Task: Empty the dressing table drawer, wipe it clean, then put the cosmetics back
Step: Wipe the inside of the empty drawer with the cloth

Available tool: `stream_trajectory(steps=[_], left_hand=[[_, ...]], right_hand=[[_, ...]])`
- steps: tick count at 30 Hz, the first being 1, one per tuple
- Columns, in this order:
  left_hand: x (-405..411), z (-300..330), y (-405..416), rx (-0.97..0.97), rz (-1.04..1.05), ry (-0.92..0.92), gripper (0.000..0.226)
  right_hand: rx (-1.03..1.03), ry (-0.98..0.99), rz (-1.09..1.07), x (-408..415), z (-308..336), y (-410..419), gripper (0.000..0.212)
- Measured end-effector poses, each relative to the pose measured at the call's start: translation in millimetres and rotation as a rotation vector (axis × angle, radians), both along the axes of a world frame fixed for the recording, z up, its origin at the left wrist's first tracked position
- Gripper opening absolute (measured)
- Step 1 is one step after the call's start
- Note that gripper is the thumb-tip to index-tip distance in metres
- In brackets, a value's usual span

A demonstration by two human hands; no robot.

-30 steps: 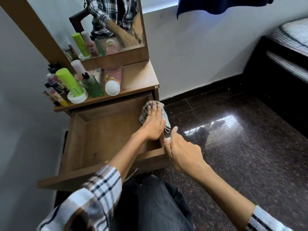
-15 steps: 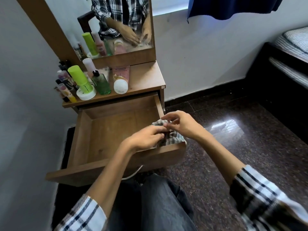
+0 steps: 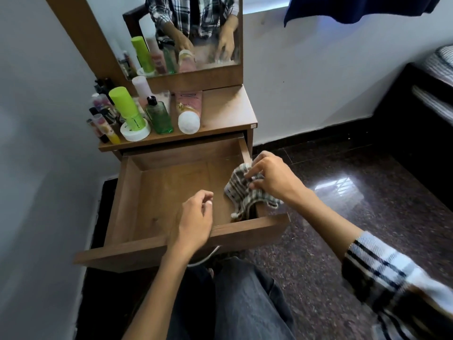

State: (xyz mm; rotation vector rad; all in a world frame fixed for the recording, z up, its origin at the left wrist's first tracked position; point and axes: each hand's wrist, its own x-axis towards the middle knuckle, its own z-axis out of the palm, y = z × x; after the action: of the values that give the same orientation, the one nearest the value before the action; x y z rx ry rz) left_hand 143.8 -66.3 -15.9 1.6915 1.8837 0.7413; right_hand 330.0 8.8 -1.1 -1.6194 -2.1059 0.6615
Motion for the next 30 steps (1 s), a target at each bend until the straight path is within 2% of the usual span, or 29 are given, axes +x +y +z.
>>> stream_trajectory(steps=[5, 9, 12, 15, 18, 21, 24, 27, 30], left_hand=[[-4, -4, 0, -0.002, 0.016, 0.028, 0.021], [-3, -3, -4, 0.011, 0.025, 0.035, 0.021], [-2, -2, -4, 0.02, 0.037, 0.045, 0.021], [-2, 0, -5, 0.033, 0.067, 0.042, 0.021], [-1, 1, -6, 0.042, 0.087, 0.041, 0.022], [-2, 2, -6, 0.04, 0.093, 0.052, 0.023], [-1, 4, -8, 0.039, 0.07, 0.065, 0.024], [-2, 5, -9, 0.047, 0.044, 0.075, 0.025], [-3, 5, -10, 0.056, 0.042, 0.083, 0.025]], right_hand=[[0.071, -0.005, -0.051, -13, -1, 54, 0.025], [0.145, -0.283, -0.006, -30, -2, 70, 0.033], [0.16, -0.449, 0.025, -38, 4, 59, 0.019], [0.124, -0.557, 0.072, -41, 11, 36, 0.042], [0.164, -0.756, 0.126, -50, 10, 3, 0.029], [0.239, -0.938, 0.335, -61, 1, -19, 0.025], [0.163, -1.029, 0.504, -69, -3, -12, 0.028], [0.163, -1.153, 0.462, -77, -7, 12, 0.035], [0.298, -1.339, 0.37, -83, -9, 42, 0.039]])
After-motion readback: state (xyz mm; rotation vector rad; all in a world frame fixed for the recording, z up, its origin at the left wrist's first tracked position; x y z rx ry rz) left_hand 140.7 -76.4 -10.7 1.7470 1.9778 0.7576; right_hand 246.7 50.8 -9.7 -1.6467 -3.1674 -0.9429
